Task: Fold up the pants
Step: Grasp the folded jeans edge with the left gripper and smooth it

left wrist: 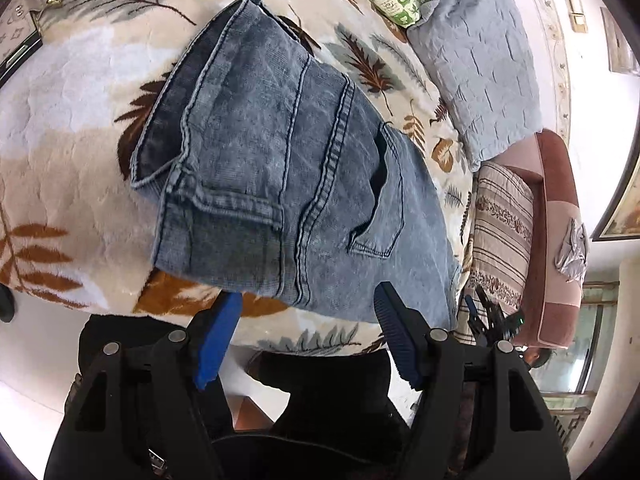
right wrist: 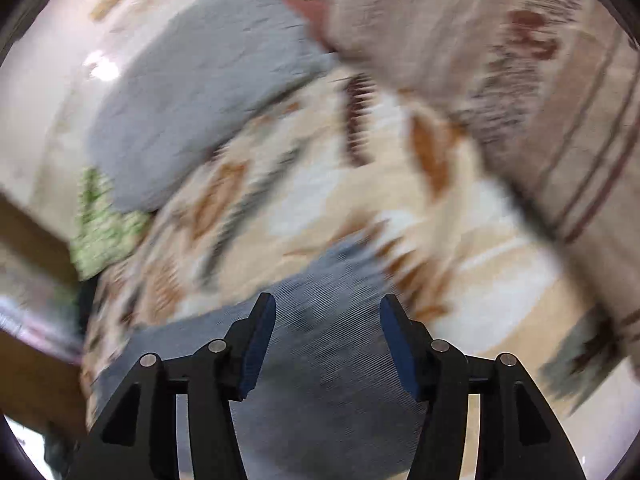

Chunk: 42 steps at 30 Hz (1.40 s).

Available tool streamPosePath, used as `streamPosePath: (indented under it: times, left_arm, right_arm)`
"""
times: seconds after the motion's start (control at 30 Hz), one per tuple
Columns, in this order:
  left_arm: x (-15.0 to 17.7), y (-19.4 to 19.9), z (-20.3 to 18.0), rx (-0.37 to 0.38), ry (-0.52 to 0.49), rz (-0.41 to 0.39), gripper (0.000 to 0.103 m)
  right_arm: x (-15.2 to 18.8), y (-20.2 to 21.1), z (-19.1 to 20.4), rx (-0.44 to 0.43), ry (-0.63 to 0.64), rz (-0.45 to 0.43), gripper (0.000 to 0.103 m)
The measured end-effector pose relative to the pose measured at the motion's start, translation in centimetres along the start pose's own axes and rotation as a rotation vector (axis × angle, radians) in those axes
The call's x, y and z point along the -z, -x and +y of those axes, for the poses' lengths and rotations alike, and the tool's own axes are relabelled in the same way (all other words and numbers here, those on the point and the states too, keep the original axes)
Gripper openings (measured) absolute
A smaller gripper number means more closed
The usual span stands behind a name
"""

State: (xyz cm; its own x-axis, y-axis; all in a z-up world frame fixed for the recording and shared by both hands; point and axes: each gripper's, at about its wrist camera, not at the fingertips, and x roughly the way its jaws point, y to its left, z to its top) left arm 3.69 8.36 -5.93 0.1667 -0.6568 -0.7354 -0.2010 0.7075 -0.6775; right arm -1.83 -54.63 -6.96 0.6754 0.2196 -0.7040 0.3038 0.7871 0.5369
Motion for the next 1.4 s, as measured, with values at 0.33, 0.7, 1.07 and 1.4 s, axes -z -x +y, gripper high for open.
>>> streamPosePath:
  times: [0.33,0.7,1.07,1.4]
  left_arm:
    - [-0.8,-1.2,0.4,0.011,0.021,0.019,0.068]
    - [-1.2,-1.2,0.7,0.021,0.035,0.017,0.068]
    - [-3.0,0.3,-0.4,0.016,0.005,-0.028,0.009]
    - [-3.2,-1.0,3.7,-0.108,0.039,-0.055,0.011]
  right_arm:
    - [11.5,-2.5,9.5,-0.328,0.068,0.337,0.065]
    - [16.8,-9.0,13.0,-0.518,-0.148,0.514,0.067]
    - [17.1,-12.2,16.7,-0.511,-0.189,0.494,0.004]
    - [20.1,-13.4,17.6,-0.470,-0.109,0.571,0.011]
